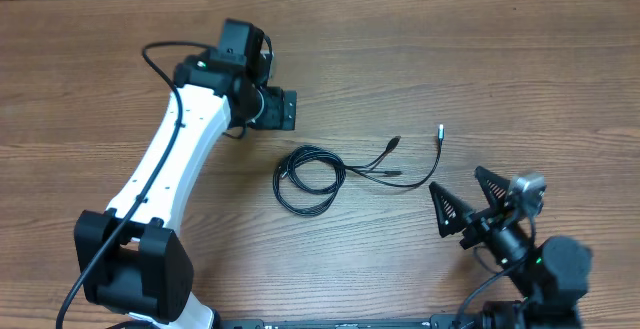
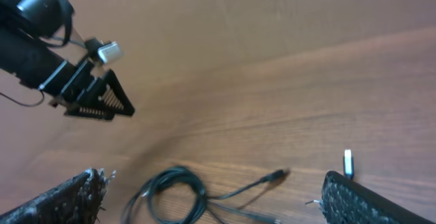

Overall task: Untangle cables
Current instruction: 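Move the left gripper forward over the black cable bundle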

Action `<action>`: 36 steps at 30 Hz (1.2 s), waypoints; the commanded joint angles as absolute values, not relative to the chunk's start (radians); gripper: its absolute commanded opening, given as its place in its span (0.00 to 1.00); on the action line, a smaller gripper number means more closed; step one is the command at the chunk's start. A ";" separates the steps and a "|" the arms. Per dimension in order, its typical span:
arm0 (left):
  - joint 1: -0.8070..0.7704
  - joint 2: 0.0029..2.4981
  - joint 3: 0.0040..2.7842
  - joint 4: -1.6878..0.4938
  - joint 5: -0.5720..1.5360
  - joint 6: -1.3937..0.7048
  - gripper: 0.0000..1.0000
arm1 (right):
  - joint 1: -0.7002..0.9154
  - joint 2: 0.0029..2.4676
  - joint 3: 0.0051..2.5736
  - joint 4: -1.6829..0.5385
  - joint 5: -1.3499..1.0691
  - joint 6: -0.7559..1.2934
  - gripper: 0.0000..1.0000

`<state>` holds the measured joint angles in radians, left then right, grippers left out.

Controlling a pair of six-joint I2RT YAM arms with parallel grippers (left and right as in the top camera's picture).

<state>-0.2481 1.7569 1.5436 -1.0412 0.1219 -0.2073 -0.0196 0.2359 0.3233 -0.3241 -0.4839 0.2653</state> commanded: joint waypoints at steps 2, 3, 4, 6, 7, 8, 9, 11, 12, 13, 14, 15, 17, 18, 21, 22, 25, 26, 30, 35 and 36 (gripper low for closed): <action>-0.244 1.760 1.654 -1.100 0.123 -0.179 0.91 | -0.022 0.446 0.578 -0.479 -0.503 0.278 1.00; -0.244 1.760 1.660 -1.106 0.123 -0.179 0.91 | -0.022 0.500 0.633 -0.529 -0.503 0.265 1.00; -0.248 1.760 1.660 -1.111 0.124 -0.179 0.91 | -0.022 0.563 0.698 -0.592 -0.503 0.250 1.00; -0.253 1.760 1.659 -1.127 0.123 -0.179 0.87 | -0.022 0.686 0.824 -0.720 -0.503 0.227 1.00; -0.256 1.760 1.658 -1.139 0.123 -0.179 0.84 | -0.022 0.733 0.870 -0.767 -0.503 0.228 1.00; -0.258 1.761 1.657 -1.151 0.123 -0.179 0.81 | -0.022 0.788 0.921 -0.816 -0.508 0.228 1.00; -0.261 1.761 1.657 -1.167 0.124 -0.180 0.78 | -0.022 0.834 0.960 -0.851 -0.520 0.228 1.00; -0.272 1.763 1.654 -1.198 0.124 -0.181 0.67 | -0.022 0.928 1.025 -0.900 -0.548 0.234 1.00; -0.279 1.764 1.647 -1.209 0.124 -0.184 0.65 | -0.022 0.966 1.044 -0.910 -0.573 0.236 1.00; -0.286 1.764 1.638 -1.213 0.124 -0.191 0.63 | -0.022 0.995 1.052 -0.913 -0.596 0.236 1.00; -0.295 1.764 1.624 -1.214 0.124 -0.203 0.60 | -0.022 1.027 1.054 -0.906 -0.626 0.235 1.00; -0.303 1.764 1.608 -1.208 0.125 -0.217 0.57 | -0.022 1.053 1.053 -0.895 -0.648 0.235 1.00; -0.322 1.764 1.567 -1.190 0.128 -0.253 0.53 | -0.022 1.102 1.053 -0.885 -0.653 0.235 1.00; -0.332 1.764 1.541 -1.177 0.127 -0.275 0.51 | -0.022 1.126 1.053 -0.884 -0.653 0.236 1.00; -0.362 1.765 1.460 -1.142 0.126 -0.374 0.49 | -0.022 1.184 1.053 -0.878 -0.653 0.240 1.00; -0.370 1.765 1.433 -1.124 0.124 -0.405 0.47 | -0.022 1.195 1.053 -0.880 -0.653 0.239 1.00; -0.399 1.765 1.341 -1.046 0.120 -0.537 0.35 | -0.022 1.214 1.053 -0.890 -0.642 0.239 0.98; -0.413 1.765 1.293 -1.000 0.120 -0.625 0.33 | -0.022 1.214 1.053 -0.893 -0.626 0.239 0.96; -0.447 1.765 1.178 -0.867 0.120 -0.810 0.34 | -0.022 1.214 1.053 -0.899 -0.617 0.239 0.95; -0.464 1.766 1.095 -0.776 0.122 -0.880 0.33 | -0.022 1.214 1.053 -0.920 -0.562 0.240 0.95; -0.464 1.766 1.089 -0.765 0.125 -0.880 0.33 | -0.022 1.214 1.053 -0.923 -0.555 0.240 0.95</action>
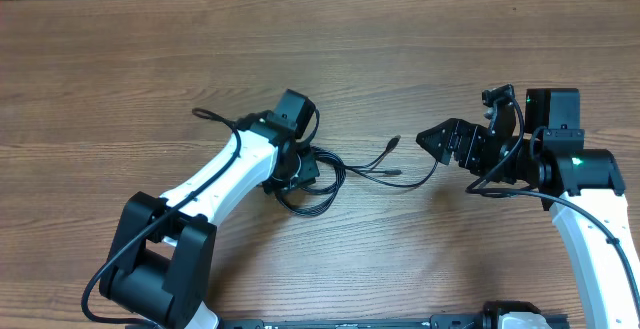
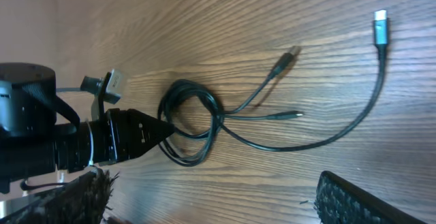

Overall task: Untangle cables
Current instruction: 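Move the left gripper forward over the black cable bundle, then close the left gripper on the cable bundle's looped section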

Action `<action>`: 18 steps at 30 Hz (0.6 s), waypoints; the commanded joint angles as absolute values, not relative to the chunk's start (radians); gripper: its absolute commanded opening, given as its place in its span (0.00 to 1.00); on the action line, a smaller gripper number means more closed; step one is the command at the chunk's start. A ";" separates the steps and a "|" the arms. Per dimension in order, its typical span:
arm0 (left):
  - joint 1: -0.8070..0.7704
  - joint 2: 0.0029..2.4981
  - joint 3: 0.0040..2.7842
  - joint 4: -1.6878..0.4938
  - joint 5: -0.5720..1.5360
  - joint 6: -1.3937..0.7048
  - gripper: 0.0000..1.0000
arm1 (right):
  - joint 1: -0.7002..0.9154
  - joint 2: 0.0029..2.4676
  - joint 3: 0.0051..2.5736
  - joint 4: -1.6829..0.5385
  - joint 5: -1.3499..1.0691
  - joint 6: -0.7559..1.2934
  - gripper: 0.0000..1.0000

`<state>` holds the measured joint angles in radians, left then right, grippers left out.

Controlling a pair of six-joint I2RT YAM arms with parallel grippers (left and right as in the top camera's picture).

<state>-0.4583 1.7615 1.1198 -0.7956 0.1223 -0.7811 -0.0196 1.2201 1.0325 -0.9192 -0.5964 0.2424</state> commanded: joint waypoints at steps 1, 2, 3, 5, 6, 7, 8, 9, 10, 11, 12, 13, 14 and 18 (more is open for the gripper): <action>-0.464 1.766 1.087 -0.763 0.128 -0.880 0.30 | -0.022 1.214 1.053 -0.926 -0.550 0.239 0.95; -0.463 1.766 1.087 -0.761 0.127 -0.879 0.30 | -0.022 1.214 1.053 -0.929 -0.550 0.239 0.96; -0.464 1.766 1.087 -0.754 0.112 -0.879 0.30 | -0.022 1.214 1.053 -0.931 -0.551 0.239 0.96; -0.464 1.768 1.087 -0.740 0.072 -0.880 0.33 | -0.022 1.214 1.053 -0.936 -0.551 0.240 0.96; -0.464 1.770 1.087 -0.732 0.063 -0.879 0.34 | -0.022 1.214 1.053 -0.938 -0.551 0.240 0.96; -0.464 1.775 1.087 -0.723 0.055 -0.879 0.34 | -0.022 1.214 1.053 -0.940 -0.551 0.240 0.96; -0.464 1.782 1.087 -0.717 0.052 -0.879 0.35 | -0.022 1.214 1.053 -0.942 -0.551 0.240 0.96; -0.463 1.793 1.087 -0.709 0.052 -0.877 0.35 | -0.022 1.214 1.053 -0.945 -0.551 0.239 0.96; -0.463 1.803 1.087 -0.705 0.055 -0.875 0.36 | -0.022 1.214 1.053 -0.946 -0.551 0.239 0.96; -0.462 1.812 1.087 -0.704 0.058 -0.875 0.36 | -0.022 1.214 1.053 -0.949 -0.551 0.239 0.96; -0.457 1.818 1.087 -0.704 0.067 -0.875 0.36 | -0.022 1.214 1.053 -0.951 -0.551 0.239 0.96; -0.452 1.820 1.087 -0.704 0.072 -0.871 0.33 | -0.022 1.214 1.053 -0.952 -0.551 0.239 0.96; -0.450 1.822 1.087 -0.705 0.075 -0.871 0.31 | -0.022 1.214 1.053 -0.952 -0.551 0.239 0.96; -0.445 1.829 1.087 -0.705 0.073 -0.867 0.29 | -0.022 1.214 1.053 -0.952 -0.551 0.239 0.96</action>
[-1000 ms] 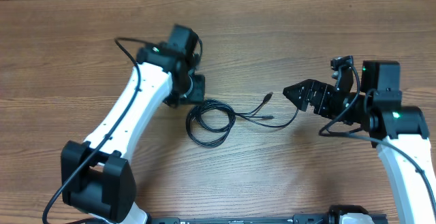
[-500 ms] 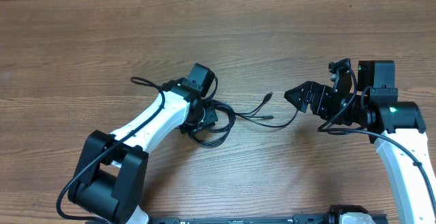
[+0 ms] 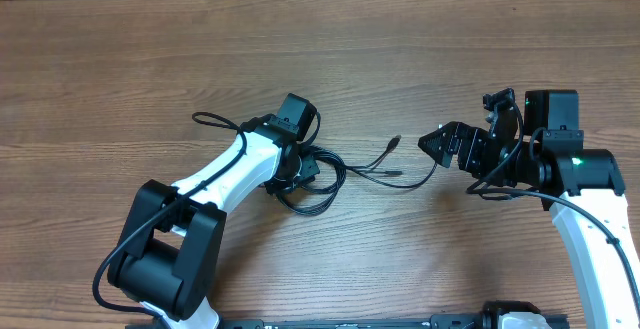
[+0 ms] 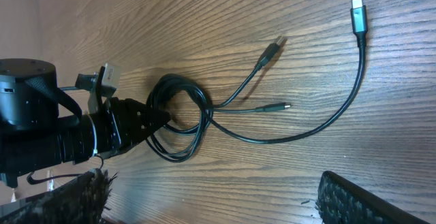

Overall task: Untangle cables
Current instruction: 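Close the left gripper on the cable bundle's looped section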

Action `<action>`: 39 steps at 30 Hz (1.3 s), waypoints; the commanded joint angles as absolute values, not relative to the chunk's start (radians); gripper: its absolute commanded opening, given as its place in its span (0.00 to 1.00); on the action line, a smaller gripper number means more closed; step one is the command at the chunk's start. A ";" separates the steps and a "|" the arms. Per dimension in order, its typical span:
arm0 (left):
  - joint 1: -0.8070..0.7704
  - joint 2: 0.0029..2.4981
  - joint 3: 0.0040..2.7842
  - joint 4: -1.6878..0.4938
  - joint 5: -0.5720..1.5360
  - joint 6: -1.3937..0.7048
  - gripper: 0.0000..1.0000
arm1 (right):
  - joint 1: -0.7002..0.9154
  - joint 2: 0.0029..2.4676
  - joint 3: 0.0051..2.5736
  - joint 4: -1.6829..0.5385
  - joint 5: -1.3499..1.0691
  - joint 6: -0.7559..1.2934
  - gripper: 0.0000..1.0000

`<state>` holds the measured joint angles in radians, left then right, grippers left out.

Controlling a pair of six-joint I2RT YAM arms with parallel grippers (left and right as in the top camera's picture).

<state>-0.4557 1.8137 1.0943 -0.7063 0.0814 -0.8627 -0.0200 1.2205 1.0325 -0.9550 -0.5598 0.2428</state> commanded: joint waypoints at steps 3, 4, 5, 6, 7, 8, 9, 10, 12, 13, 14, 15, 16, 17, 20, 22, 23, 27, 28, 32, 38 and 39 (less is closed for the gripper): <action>-0.443 1.834 1.087 -0.704 0.070 -0.863 0.30 | -0.022 1.214 1.053 -0.955 -0.551 0.239 0.96; -0.443 1.837 1.087 -0.701 0.070 -0.858 0.30 | -0.022 1.214 1.053 -0.957 -0.551 0.239 0.97; -0.443 1.842 1.087 -0.696 0.064 -0.848 0.32 | -0.022 1.214 1.053 -0.957 -0.551 0.239 0.97; -0.440 1.847 1.087 -0.691 0.057 -0.837 0.33 | -0.022 1.214 1.053 -0.957 -0.551 0.239 0.97; -0.436 1.855 1.087 -0.690 0.047 -0.830 0.34 | -0.022 1.214 1.053 -0.957 -0.551 0.239 0.97; -0.432 1.860 1.087 -0.692 0.043 -0.830 0.35 | -0.022 1.214 1.053 -0.957 -0.551 0.239 0.98; -0.426 1.872 1.087 -0.694 0.044 -0.830 0.34 | -0.022 1.214 1.053 -0.957 -0.551 0.239 0.98; -0.424 1.877 1.087 -0.698 0.045 -0.828 0.34 | -0.022 1.214 1.053 -0.957 -0.551 0.239 0.98; -0.418 1.887 1.087 -0.706 0.045 -0.807 0.35 | -0.022 1.214 1.053 -0.957 -0.551 0.239 0.98; -0.418 1.891 1.087 -0.707 0.044 -0.782 0.34 | -0.022 1.214 1.053 -0.957 -0.551 0.239 0.98; -0.418 1.893 1.087 -0.707 0.043 -0.767 0.31 | -0.022 1.214 1.053 -0.956 -0.551 0.239 0.98; -0.418 1.893 1.087 -0.706 0.041 -0.751 0.20 | -0.022 1.214 1.053 -0.956 -0.551 0.239 0.98; -0.419 1.893 1.087 -0.704 0.038 -0.733 0.09 | -0.022 1.214 1.053 -0.956 -0.551 0.239 0.98; -0.419 1.893 1.087 -0.702 0.033 -0.717 0.04 | -0.022 1.214 1.053 -0.956 -0.551 0.239 0.99; -0.419 1.893 1.090 -0.696 0.029 -0.662 0.04 | -0.022 1.214 1.053 -0.955 -0.551 0.239 1.00; -0.418 1.892 1.106 -0.696 0.040 -0.590 0.04 | -0.022 1.214 1.053 -0.952 -0.551 0.239 1.00; -0.418 1.890 1.120 -0.698 0.055 -0.542 0.04 | -0.022 1.214 1.053 -0.949 -0.551 0.239 1.00; -0.418 1.867 1.219 -0.739 0.133 -0.380 0.04 | -0.022 1.214 1.053 -0.928 -0.558 0.239 1.00; -0.418 1.857 1.256 -0.762 0.148 -0.355 0.04 | -0.022 1.214 1.053 -0.923 -0.565 0.239 1.00; -0.418 1.821 1.428 -0.880 0.191 -0.288 0.04 | -0.022 1.214 1.053 -0.888 -0.614 0.234 1.00; -0.418 1.810 1.689 -1.082 0.216 -0.248 0.04 | -0.014 1.214 1.053 -0.804 -0.717 0.232 1.00; -0.419 1.810 1.725 -1.109 0.215 -0.246 0.04 | -0.008 1.214 1.053 -0.792 -0.725 0.231 1.00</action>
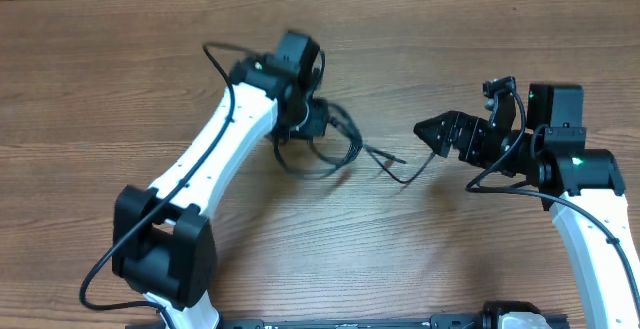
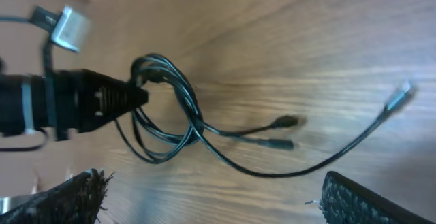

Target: Untangle cables

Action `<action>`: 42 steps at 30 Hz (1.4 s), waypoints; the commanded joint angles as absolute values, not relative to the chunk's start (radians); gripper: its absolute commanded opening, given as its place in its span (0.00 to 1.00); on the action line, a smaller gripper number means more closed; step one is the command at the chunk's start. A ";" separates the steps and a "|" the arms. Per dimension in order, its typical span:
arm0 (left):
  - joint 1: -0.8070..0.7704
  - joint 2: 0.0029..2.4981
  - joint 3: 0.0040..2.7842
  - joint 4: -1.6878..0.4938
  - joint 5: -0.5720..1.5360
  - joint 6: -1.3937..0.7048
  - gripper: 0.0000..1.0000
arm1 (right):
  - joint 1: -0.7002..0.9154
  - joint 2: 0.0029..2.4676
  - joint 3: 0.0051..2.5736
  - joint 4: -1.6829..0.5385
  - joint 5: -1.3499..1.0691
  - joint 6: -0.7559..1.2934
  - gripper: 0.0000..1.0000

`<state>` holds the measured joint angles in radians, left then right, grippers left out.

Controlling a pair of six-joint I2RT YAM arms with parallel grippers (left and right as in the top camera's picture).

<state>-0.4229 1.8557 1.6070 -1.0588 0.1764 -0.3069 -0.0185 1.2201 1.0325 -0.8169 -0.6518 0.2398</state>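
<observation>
A black cable bundle (image 1: pixel 322 145) hangs as several loops from my left gripper (image 1: pixel 312 121), which is shut on the loops' top and holds them off the table. In the right wrist view the loops (image 2: pixel 167 108) trail into two short plug ends (image 2: pixel 285 122) and one long strand ending in a silver plug (image 2: pixel 400 92). My right gripper (image 1: pixel 432 129) stands open to the right of the trailing ends, its fingers (image 2: pixel 364 198) wide apart with nothing between them. The long strand (image 2: pixel 306 169) lies just ahead of it.
The wooden table (image 1: pixel 120 89) bears only the cable. My white left arm (image 1: pixel 215 154) reaches diagonally across the left half. The right arm (image 1: pixel 585 194) stands along the right edge.
My left gripper, then low on the coil on the table, now holds the coil raised and further back. The loose ends have been drawn to the left. The right gripper has barely moved.
At first the coil lay untouched, my left gripper apart at its upper left and the right arm folded at the front right. Then the left gripper was down on the coil and the right one open near the silver plug. Now the coil hangs lifted.
</observation>
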 commanded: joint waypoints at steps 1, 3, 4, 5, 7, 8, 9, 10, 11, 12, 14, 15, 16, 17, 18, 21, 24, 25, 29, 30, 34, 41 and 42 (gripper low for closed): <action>-0.419 1.810 1.752 -1.129 0.215 -0.246 0.04 | 0.002 1.214 1.053 -0.775 -0.729 0.232 1.00; -0.419 1.810 1.810 -1.170 0.220 -0.247 0.04 | 0.029 1.214 1.053 -0.745 -0.731 0.236 1.00; -0.418 1.810 1.830 -1.184 0.223 -0.246 0.04 | 0.046 1.214 1.053 -0.728 -0.731 0.238 1.00; -0.419 1.810 1.853 -1.203 0.230 -0.247 0.04 | 0.071 1.214 1.053 -0.709 -0.729 0.245 0.98; -0.419 1.810 1.880 -1.225 0.237 -0.247 0.04 | 0.101 1.214 1.053 -0.690 -0.699 0.290 0.97; -0.419 1.810 1.890 -1.233 0.238 -0.248 0.04 | 0.120 1.214 1.053 -0.680 -0.667 0.320 0.96; -0.419 1.810 1.896 -1.239 0.237 -0.250 0.04 | 0.138 1.214 1.053 -0.672 -0.635 0.338 0.96; -0.419 1.810 1.899 -1.242 0.238 -0.250 0.04 | 0.153 1.214 1.053 -0.664 -0.604 0.345 0.95; -0.419 1.810 1.901 -1.246 0.246 -0.250 0.04 | 0.165 1.216 1.053 -0.656 -0.583 0.345 0.95; -0.418 1.810 1.901 -1.248 0.260 -0.249 0.04 | 0.178 1.219 1.053 -0.646 -0.567 0.344 0.94; -0.418 1.810 1.901 -1.253 0.289 -0.247 0.04 | 0.204 1.232 1.053 -0.616 -0.554 0.324 0.94; -0.418 1.810 1.901 -1.257 0.303 -0.246 0.04 | 0.214 1.240 1.053 -0.603 -0.554 0.302 0.94; -0.418 1.810 1.901 -1.264 0.337 -0.246 0.04 | 0.234 1.263 1.053 -0.573 -0.555 0.256 0.93; -0.418 1.808 1.902 -1.269 0.350 -0.246 0.04 | 0.244 1.280 1.053 -0.554 -0.555 0.239 0.93; -0.418 1.808 1.902 -1.275 0.362 -0.245 0.04 | 0.252 1.294 1.053 -0.542 -0.556 0.231 0.93; -0.418 1.805 1.911 -1.297 0.394 -0.222 0.04 | 0.278 1.343 1.053 -0.509 -0.555 0.211 0.88; -0.415 1.804 1.927 -1.323 0.413 -0.207 0.04 | 0.299 1.398 1.053 -0.483 -0.541 0.200 0.75; -0.413 1.804 1.934 -1.333 0.428 -0.196 0.04 | 0.301 1.417 1.053 -0.478 -0.525 0.202 0.69; -0.396 1.804 1.976 -1.381 0.528 -0.120 0.04 | 0.294 1.483 1.053 -0.477 -0.418 0.269 0.60; -0.388 1.804 1.991 -1.394 0.551 -0.104 0.04 | 0.290 1.495 1.053 -0.477 -0.402 0.287 0.60; -0.337 1.804 2.081 -1.447 0.670 -0.047 0.04 | 0.277 1.534 1.053 -0.482 -0.353 0.348 0.58; -0.220 1.804 2.216 -1.514 0.723 -0.022 0.04 | 0.243 1.546 1.053 -0.530 -0.220 0.480 0.59; -0.203 1.804 2.226 -1.520 0.716 -0.022 0.04 | 0.236 1.546 1.053 -0.541 -0.214 0.488 0.59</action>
